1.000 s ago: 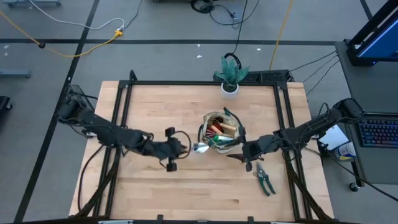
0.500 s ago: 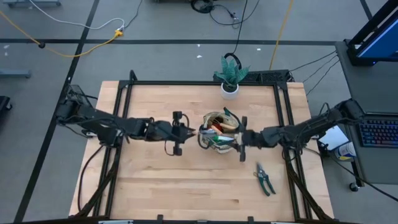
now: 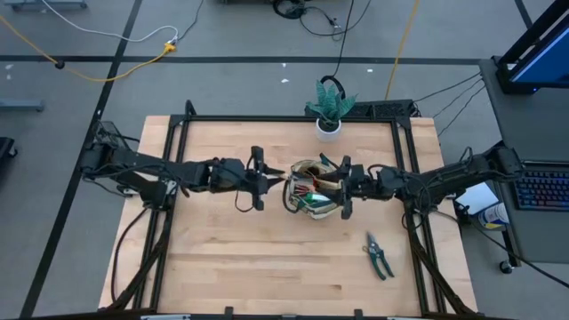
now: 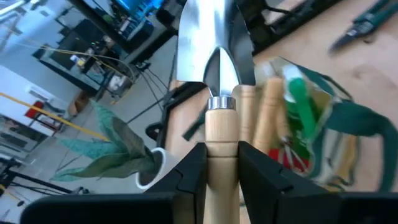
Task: Pick & Place Garden tools in Gardening bag
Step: Put the brown trowel into the gardening bag
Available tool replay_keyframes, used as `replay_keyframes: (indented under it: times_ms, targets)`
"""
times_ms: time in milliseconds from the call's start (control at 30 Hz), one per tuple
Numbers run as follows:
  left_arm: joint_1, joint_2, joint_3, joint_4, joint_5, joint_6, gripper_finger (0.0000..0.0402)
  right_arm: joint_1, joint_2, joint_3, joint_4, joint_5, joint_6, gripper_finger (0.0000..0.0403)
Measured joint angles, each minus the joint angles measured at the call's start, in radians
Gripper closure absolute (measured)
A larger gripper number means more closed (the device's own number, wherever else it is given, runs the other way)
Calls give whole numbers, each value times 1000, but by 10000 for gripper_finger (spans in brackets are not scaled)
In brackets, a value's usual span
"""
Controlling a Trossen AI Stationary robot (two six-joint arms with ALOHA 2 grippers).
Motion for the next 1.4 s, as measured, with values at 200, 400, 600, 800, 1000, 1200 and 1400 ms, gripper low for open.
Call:
replay_keyframes:
  times_ms: [200,400,600,800,1000,1200,1400]
  targets:
    - [20,17,1,66,40,31,322,-28,0,0,1,55,7,220]
    - [35,90,1,185,48,58,321,-50,0,0,6,52,11,220]
    - [33,123,1,263,26,62,321,-51,0,0,-3,52,-3,220]
    - [25,110,1,275,15,70,321,-50,0,0,-38,56,-26,220]
    - [18,111,1,266,-75,75,321,-50,0,0,-56,49,-27,220]
    - [26,111,1,265,-37,70,321,-52,0,0,7,48,-63,220]
    - [26,111,1,267,-35,68,321,-76,0,0,51,48,-79,220]
